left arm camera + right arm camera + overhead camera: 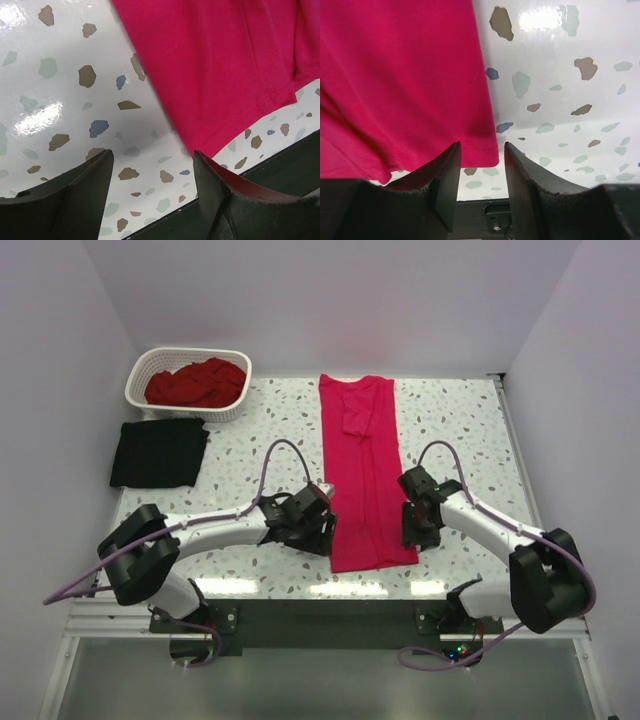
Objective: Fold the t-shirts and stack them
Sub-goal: Fold the tshirt
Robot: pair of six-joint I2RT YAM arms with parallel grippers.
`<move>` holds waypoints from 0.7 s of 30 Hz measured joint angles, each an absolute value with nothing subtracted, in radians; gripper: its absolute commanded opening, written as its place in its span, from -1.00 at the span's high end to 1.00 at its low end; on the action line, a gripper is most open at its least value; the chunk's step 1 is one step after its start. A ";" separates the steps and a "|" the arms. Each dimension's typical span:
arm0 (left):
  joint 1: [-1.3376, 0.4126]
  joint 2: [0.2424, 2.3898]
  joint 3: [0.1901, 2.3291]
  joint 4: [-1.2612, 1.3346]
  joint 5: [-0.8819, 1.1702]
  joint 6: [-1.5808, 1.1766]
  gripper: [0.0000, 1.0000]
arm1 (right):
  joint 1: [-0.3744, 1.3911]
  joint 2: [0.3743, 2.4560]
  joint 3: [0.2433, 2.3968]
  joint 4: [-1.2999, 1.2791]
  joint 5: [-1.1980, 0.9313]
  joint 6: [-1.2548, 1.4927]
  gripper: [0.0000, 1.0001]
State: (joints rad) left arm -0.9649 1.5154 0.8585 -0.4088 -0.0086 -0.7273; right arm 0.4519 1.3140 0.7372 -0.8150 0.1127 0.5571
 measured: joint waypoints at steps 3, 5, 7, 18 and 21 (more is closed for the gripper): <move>-0.971 1.516 0.859 -0.418 -0.015 -0.734 -0.40 | 0.454 1.329 0.719 -0.812 0.113 0.559 0.12; -0.971 1.516 0.859 -0.426 -0.025 -0.740 -0.40 | 0.460 1.338 0.707 -0.805 0.112 0.563 0.11; -0.971 1.516 0.859 -0.436 -0.031 -0.741 -0.40 | 0.479 1.341 0.693 -0.796 0.109 0.574 0.10; -0.971 1.456 0.837 -0.474 -0.062 -0.751 -0.41 | 0.779 1.404 0.713 -0.764 0.087 0.722 0.05; -0.971 1.428 0.816 -0.495 -0.076 -0.765 -0.41 | 0.833 1.408 0.720 -0.758 0.083 0.754 0.06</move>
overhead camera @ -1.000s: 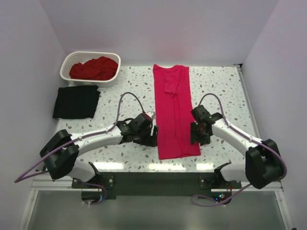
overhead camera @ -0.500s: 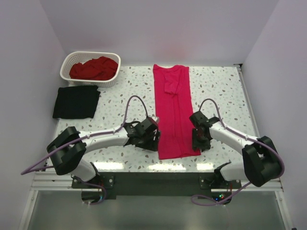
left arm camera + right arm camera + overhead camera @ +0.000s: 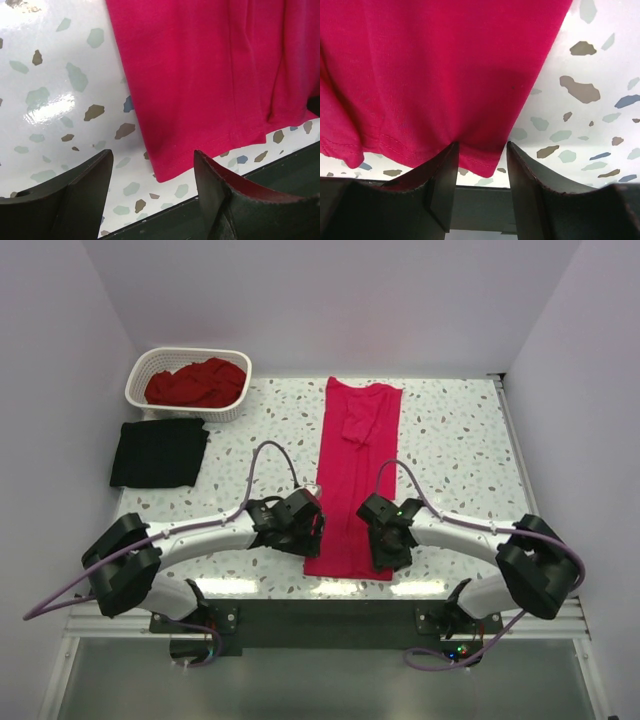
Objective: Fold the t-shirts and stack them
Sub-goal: Fold the tshirt
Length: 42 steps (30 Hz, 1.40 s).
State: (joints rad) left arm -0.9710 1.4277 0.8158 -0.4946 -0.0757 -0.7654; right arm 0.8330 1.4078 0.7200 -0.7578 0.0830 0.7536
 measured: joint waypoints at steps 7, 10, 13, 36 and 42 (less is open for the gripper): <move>-0.971 1.414 0.799 -0.516 -0.094 -0.776 -0.38 | 0.836 1.296 0.679 -0.762 0.083 0.805 0.18; -0.971 1.414 0.799 -0.516 -0.097 -0.776 -0.36 | 0.823 1.254 0.651 -0.757 0.076 0.819 0.21; -0.971 1.419 0.799 -0.516 -0.097 -0.778 -0.34 | 0.793 1.245 0.614 -0.746 0.056 0.823 0.25; -1.011 1.540 0.854 -0.542 -0.100 -0.807 -0.04 | 0.758 1.270 0.580 -0.665 -0.080 0.792 1.00; -1.028 1.559 0.879 -0.576 -0.106 -0.821 0.10 | 0.758 1.270 0.579 -0.657 -0.092 0.783 1.00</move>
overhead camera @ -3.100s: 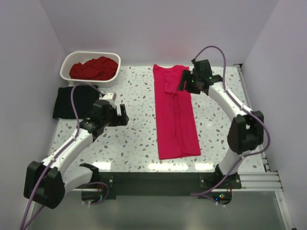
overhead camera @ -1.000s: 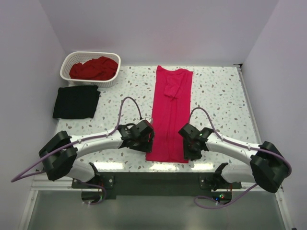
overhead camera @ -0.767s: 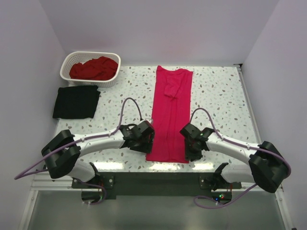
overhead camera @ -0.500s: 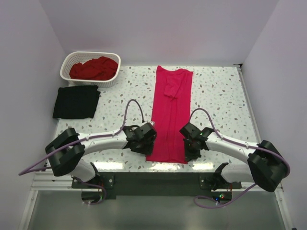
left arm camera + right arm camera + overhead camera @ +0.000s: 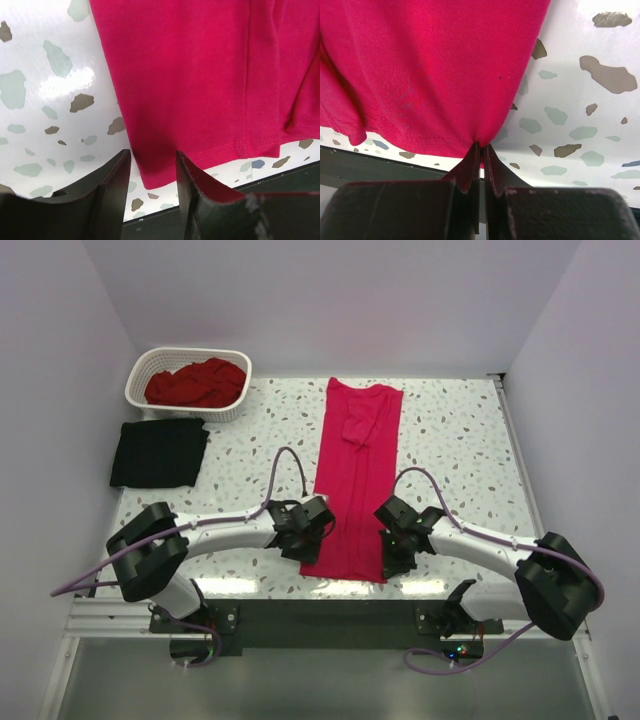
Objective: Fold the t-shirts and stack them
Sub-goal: Fold the tshirt
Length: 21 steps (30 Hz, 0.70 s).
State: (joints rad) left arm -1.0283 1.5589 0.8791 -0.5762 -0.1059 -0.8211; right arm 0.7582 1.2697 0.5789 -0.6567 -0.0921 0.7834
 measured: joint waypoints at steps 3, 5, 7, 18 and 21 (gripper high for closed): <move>-1.034 1.559 0.880 -0.603 -0.108 -0.829 0.21 | 0.758 1.270 0.578 -0.654 -0.096 0.780 1.00; -1.037 1.559 0.880 -0.620 -0.109 -0.829 0.24 | 0.758 1.270 0.577 -0.652 -0.097 0.776 1.00; -1.039 1.565 0.880 -0.627 -0.108 -0.829 0.25 | 0.758 1.270 0.577 -0.651 -0.098 0.773 1.00; -1.044 1.603 0.886 -0.625 -0.091 -0.833 0.91 | 0.758 1.270 0.572 -0.637 -0.113 0.762 1.00; -1.053 1.603 0.886 -0.620 -0.085 -0.843 1.00 | 0.762 1.268 0.572 -0.636 -0.118 0.755 1.00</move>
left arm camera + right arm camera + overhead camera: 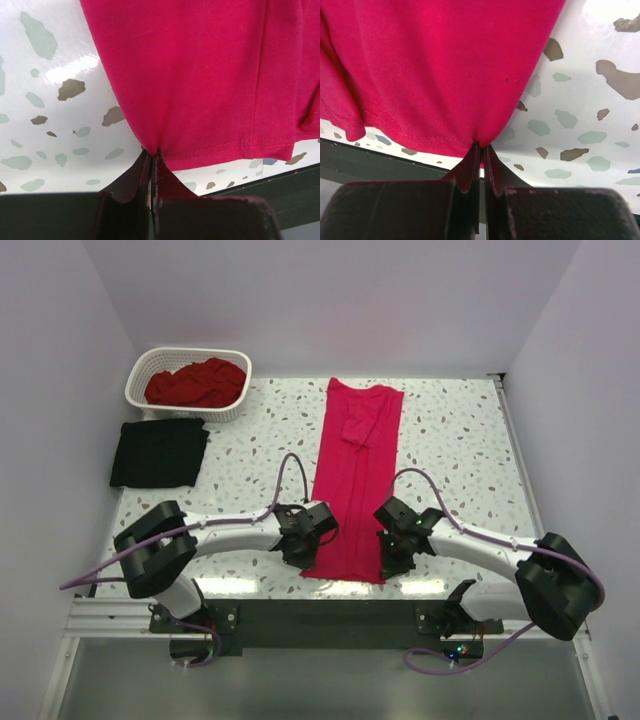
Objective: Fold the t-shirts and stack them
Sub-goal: Fold the tshirt
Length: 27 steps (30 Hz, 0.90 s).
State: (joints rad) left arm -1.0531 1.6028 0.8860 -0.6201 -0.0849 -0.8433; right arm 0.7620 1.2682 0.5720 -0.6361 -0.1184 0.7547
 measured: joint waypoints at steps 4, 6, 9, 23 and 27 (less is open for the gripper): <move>-1.096 1.570 0.850 -0.602 -0.075 -0.875 1.00 | 0.790 1.257 0.572 -0.643 -0.131 0.735 1.00; -1.148 1.530 0.810 -0.599 -0.063 -0.905 1.00 | 0.820 1.243 0.566 -0.672 -0.153 0.725 1.00; -1.264 1.468 0.755 -0.622 -0.057 -0.969 1.00 | 0.878 1.179 0.559 -0.751 -0.183 0.723 1.00; -1.014 1.384 0.992 -0.738 -0.078 -0.886 1.00 | 0.715 1.196 0.939 -0.949 -0.091 0.607 1.00; -0.878 1.441 1.078 -0.691 -0.109 -0.793 1.00 | 0.587 1.314 1.060 -0.942 -0.055 0.519 1.00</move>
State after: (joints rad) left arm -0.8776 1.4406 1.0782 -0.6907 -0.1089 -0.7933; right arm 0.5865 1.3144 1.0599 -0.9417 -0.0547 0.5190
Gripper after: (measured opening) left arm 0.021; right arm 0.023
